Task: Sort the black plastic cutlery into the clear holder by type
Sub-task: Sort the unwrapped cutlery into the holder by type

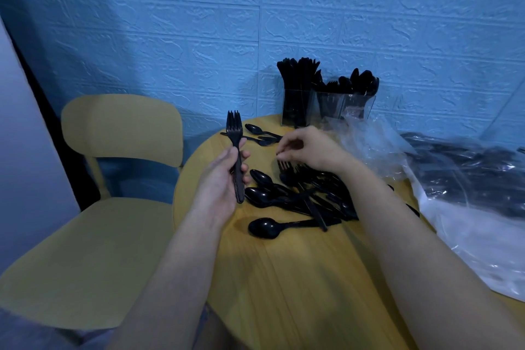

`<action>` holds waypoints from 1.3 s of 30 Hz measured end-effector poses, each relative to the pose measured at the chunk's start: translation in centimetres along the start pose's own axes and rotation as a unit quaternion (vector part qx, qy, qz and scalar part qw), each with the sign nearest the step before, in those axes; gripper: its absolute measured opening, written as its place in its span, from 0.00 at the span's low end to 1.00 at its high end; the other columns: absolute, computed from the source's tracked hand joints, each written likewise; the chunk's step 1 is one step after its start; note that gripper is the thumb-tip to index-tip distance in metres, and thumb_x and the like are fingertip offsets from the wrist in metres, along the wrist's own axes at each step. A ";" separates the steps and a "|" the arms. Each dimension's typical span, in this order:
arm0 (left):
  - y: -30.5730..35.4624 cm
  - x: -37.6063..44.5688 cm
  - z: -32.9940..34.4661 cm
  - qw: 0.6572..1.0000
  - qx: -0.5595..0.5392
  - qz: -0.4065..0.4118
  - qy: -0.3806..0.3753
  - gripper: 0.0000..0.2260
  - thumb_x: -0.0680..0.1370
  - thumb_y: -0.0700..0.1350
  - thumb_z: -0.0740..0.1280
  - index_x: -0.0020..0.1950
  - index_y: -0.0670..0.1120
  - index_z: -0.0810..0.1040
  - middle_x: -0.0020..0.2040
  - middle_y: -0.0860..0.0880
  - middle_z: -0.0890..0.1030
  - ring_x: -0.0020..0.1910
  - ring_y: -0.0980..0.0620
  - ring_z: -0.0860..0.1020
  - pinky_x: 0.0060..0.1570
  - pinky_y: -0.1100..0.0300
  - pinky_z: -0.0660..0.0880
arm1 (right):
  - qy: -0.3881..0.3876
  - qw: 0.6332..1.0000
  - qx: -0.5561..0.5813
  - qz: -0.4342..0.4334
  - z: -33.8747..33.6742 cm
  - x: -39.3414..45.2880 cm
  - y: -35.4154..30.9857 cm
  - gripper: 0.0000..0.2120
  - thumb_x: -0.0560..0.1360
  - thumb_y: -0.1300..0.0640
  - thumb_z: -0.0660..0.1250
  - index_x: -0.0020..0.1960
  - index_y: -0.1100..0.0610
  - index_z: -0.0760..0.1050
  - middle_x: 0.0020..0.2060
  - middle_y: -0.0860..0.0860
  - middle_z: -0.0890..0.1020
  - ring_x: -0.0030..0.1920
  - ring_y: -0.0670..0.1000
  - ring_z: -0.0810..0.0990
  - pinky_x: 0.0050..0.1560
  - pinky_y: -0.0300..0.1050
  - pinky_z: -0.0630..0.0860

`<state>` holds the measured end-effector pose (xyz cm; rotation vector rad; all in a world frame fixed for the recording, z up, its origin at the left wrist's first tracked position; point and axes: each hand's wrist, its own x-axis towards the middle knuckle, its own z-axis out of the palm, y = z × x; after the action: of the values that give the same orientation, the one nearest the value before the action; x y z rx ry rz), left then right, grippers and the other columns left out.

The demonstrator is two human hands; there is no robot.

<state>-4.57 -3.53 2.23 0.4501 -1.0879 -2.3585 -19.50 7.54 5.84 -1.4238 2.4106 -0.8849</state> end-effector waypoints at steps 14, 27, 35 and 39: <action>-0.2 -1.0 1.0 0.996 0.040 -0.020 -0.075 0.09 0.81 0.38 0.58 0.55 0.41 0.78 0.40 0.47 0.84 0.40 0.50 0.83 0.40 0.59 0.81 | 0.228 0.951 0.181 -0.102 -2.2 -0.6 -4.4 0.04 0.71 0.62 0.72 0.42 0.55 0.79 0.35 0.47 0.80 0.37 0.44 0.77 0.42 0.40 0.76; -0.1 -1.5 1.4 0.990 0.017 -0.052 -0.129 0.09 0.81 0.40 0.58 0.53 0.44 0.77 0.39 0.49 0.81 0.28 0.59 0.72 0.29 0.66 0.74 | 0.294 0.946 0.077 -0.111 1.2 0.3 -4.4 0.06 0.71 0.62 0.73 0.47 0.58 0.79 0.44 0.47 0.75 0.35 0.38 0.74 0.39 0.27 0.69; 0.5 -0.3 0.0 0.997 -0.076 -0.016 -0.025 0.14 0.82 0.42 0.55 0.64 0.43 0.73 0.36 0.52 0.76 0.27 0.59 0.69 0.26 0.68 0.69 | -0.017 0.996 -0.075 -0.041 -0.9 -0.6 -3.3 0.07 0.71 0.52 0.73 0.48 0.53 0.81 0.41 0.45 0.81 0.42 0.42 0.75 0.40 0.26 0.67; 0.6 -0.4 0.0 0.996 -0.090 -0.020 -0.009 0.14 0.82 0.42 0.55 0.65 0.44 0.73 0.35 0.54 0.77 0.26 0.59 0.69 0.27 0.68 0.68 | -0.169 0.973 -0.155 -0.017 0.8 -0.6 -3.0 0.12 0.70 0.46 0.73 0.51 0.49 0.80 0.45 0.44 0.81 0.45 0.44 0.76 0.45 0.37 0.72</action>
<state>-4.06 -3.61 2.76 0.3885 -0.8704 -2.4744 -16.62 6.66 6.87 -1.5719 2.3327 -0.2447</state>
